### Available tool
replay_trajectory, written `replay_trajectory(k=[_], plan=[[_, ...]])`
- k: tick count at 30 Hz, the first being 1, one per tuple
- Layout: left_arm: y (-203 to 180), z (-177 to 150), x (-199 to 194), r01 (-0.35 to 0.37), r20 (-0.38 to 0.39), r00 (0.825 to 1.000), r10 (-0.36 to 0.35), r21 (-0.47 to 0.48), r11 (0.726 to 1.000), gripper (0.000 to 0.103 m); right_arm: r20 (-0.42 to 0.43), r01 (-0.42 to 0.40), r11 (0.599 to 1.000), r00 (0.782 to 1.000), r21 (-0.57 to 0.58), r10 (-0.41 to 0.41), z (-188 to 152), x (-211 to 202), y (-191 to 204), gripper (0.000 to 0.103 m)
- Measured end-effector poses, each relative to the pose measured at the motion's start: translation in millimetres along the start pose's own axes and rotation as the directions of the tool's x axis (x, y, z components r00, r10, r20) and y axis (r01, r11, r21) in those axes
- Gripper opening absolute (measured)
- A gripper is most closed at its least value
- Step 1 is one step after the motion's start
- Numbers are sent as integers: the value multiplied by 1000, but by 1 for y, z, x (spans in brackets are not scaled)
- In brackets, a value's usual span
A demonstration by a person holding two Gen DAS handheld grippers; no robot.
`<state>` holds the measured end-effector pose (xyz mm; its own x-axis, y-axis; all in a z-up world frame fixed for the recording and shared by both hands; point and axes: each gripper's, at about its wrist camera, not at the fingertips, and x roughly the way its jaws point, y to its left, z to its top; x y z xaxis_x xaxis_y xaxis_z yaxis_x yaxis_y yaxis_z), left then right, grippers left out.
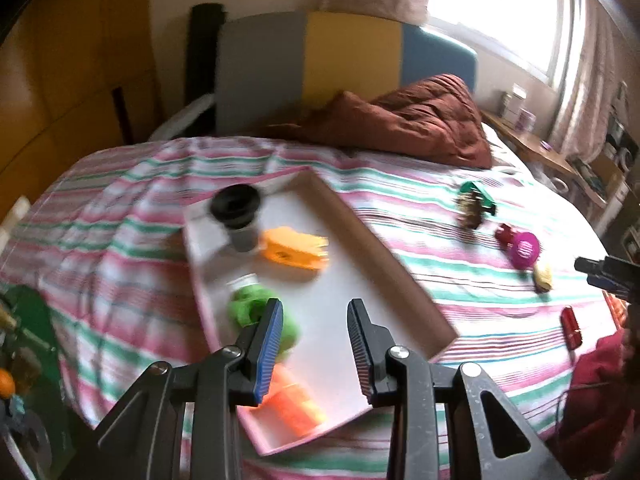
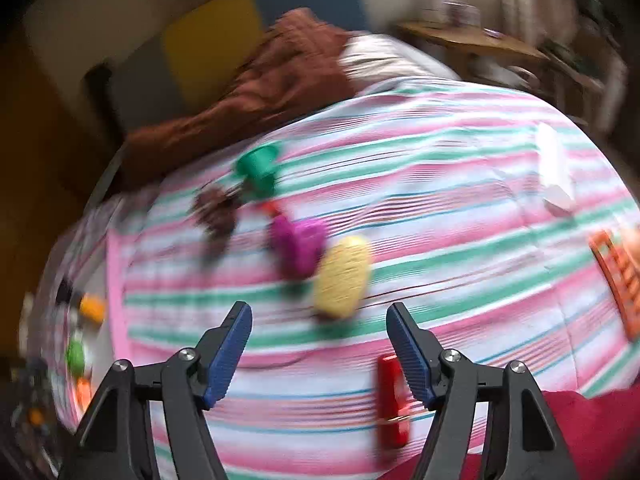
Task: Organize rigid objects
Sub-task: 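Lower the orange blocks into the tray and open the right gripper, then reach the left gripper to the brown knob piece with yellow pegs and grasp it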
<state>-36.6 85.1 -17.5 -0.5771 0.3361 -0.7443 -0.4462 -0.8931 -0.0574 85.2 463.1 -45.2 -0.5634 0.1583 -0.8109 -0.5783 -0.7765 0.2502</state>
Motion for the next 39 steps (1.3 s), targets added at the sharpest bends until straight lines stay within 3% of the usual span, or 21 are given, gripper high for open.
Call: replay_trajectory(k=[4,14,18,21,24,33,36,38,39], plan=[[-33,13,12,65,-25,998,-64,55,996,36,32,-54,987,998,152,50,4,1,-28,71],[-114,52,67,207,-123,974,-192,119,971,44,94,-127,979,989,161,112,7,-1,-25,77],[-144,72,94,214,-142,971,-192,163,963,62,100,-154,972,985,177,138,6,1,-27,78],[-163,83,113,266,-171,956,-237,176,948,79,104,-175,965,982,193,157,5,1,-30,78],[-179,93,133,313,-198,940,-277,186,931,81,100,-200,956,978,212,183,6,4,-32,79],[-204,108,193,274,-233,948,-217,252,928,81,65,-238,944,971,229,229,6,13,-32,80],[-206,113,208,296,-245,939,-241,217,930,80,60,-242,942,970,234,235,6,15,-33,81],[-207,115,217,306,-244,936,-255,202,930,64,58,-242,941,970,237,235,6,16,-33,81],[-208,114,220,303,-243,937,-252,203,931,42,59,-240,942,971,236,233,6,16,-33,81]])
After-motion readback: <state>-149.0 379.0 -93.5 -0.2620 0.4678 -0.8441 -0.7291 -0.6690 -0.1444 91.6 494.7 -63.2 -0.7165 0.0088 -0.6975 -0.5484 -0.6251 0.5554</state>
